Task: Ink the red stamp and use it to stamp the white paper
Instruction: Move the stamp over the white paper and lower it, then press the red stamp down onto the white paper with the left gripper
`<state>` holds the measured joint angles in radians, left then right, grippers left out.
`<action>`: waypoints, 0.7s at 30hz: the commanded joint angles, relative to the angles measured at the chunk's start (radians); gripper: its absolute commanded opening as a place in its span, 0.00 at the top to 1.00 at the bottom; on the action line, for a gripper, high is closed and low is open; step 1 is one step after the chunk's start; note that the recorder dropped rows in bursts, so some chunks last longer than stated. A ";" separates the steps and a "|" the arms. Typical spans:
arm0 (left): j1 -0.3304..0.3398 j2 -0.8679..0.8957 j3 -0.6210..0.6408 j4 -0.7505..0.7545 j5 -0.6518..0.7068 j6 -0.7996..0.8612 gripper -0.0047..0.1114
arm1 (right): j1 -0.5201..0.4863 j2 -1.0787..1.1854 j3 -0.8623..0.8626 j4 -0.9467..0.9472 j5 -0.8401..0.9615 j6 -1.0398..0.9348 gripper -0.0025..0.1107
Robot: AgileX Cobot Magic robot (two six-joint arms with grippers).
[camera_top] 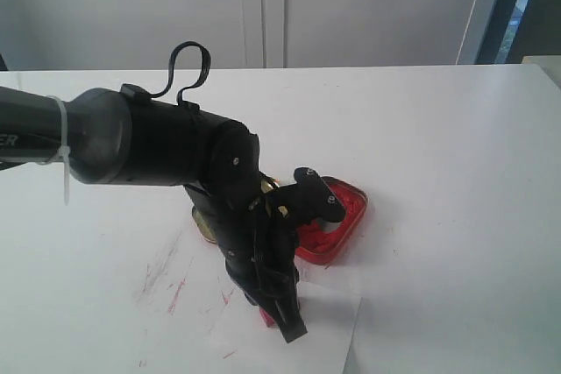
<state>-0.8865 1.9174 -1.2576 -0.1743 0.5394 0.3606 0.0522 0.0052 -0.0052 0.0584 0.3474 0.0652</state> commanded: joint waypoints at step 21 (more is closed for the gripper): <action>-0.006 0.146 0.025 0.005 0.105 0.015 0.96 | -0.004 -0.005 0.005 -0.007 -0.007 0.000 0.98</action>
<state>-0.8847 1.9630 -1.2818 -0.1865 0.5814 0.3608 0.0522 0.0052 -0.0052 0.0584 0.3474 0.0669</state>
